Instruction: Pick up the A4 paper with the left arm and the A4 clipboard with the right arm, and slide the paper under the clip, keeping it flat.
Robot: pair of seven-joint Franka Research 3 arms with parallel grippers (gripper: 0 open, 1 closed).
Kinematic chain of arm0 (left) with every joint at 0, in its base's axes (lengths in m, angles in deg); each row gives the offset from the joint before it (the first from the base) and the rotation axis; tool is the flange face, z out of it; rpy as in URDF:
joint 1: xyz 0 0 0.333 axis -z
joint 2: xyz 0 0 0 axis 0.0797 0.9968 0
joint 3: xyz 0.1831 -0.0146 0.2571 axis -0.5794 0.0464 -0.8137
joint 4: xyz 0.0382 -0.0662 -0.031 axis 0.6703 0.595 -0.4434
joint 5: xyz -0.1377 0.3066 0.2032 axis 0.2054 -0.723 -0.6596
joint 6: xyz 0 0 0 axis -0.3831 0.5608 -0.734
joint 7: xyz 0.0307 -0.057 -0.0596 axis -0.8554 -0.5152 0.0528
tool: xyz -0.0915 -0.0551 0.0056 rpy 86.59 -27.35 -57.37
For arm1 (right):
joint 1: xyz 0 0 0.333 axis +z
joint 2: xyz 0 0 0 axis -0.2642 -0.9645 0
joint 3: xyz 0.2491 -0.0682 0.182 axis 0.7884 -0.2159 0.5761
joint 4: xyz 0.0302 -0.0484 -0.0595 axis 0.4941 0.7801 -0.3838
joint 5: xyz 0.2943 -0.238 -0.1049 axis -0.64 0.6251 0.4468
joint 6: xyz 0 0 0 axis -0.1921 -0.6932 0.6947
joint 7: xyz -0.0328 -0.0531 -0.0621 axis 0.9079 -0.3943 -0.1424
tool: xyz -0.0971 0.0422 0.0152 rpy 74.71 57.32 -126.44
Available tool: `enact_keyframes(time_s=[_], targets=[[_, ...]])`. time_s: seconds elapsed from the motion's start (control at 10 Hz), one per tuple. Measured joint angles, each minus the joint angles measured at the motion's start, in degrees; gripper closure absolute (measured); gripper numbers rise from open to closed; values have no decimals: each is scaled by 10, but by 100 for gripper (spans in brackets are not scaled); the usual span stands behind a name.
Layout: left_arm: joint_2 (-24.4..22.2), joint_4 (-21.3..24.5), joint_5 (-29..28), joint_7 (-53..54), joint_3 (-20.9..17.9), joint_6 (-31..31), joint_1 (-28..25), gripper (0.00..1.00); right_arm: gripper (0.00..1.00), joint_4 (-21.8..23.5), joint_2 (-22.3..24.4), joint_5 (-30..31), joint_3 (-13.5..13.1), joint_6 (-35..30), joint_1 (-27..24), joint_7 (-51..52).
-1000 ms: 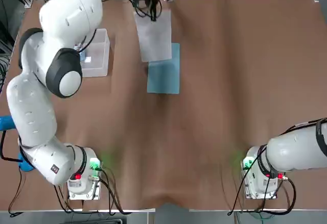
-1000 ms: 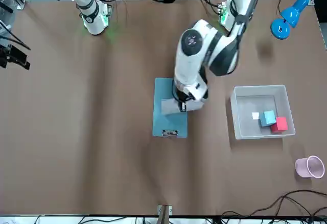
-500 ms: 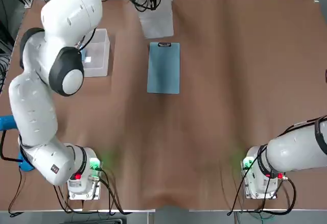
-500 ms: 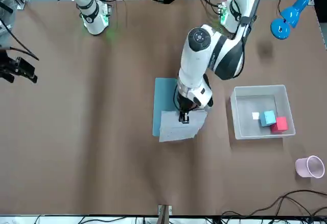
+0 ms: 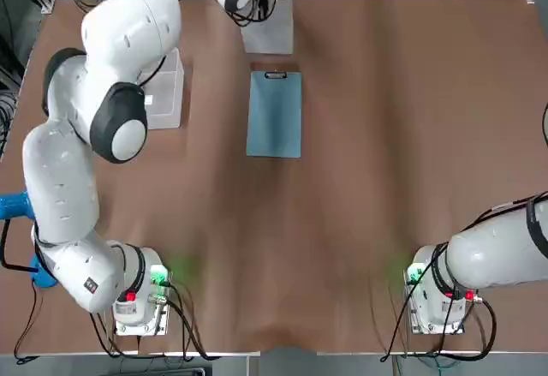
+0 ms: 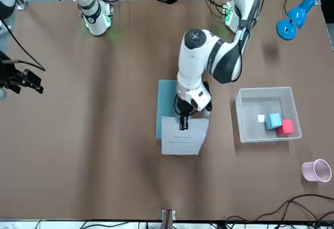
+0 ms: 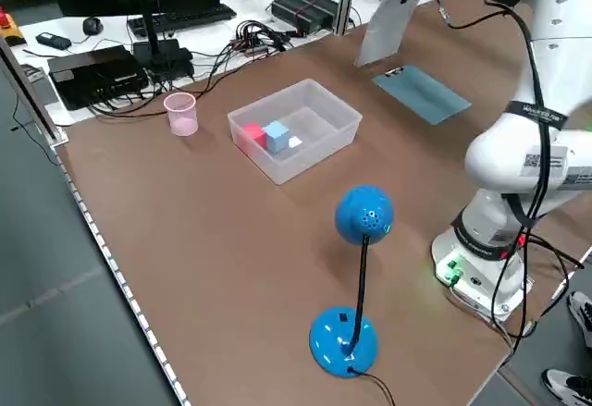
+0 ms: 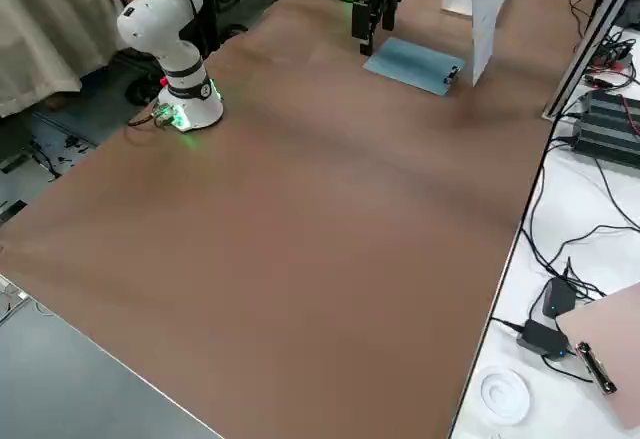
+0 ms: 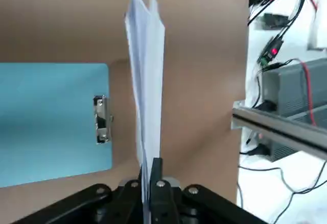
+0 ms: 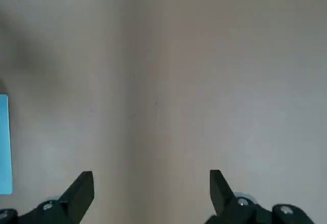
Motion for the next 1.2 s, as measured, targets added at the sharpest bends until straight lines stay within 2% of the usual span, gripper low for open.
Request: enact_keyframes(time_s=[0.3,0.5,0.8,1.2], targets=[[3,36,-1,-36,0,5,25,99,0,0,0,0,0,0,0,0],[3,62,8,-45,1,34,41,99,0,0,0,0,-1,-1,0,0],[2,75,47,-46,3,70,45,99,0,0,0,0,-1,-1,0,0],[-3,77,102,-35,28,130,46,99,0,0,0,0,-1,-2,0,0]])
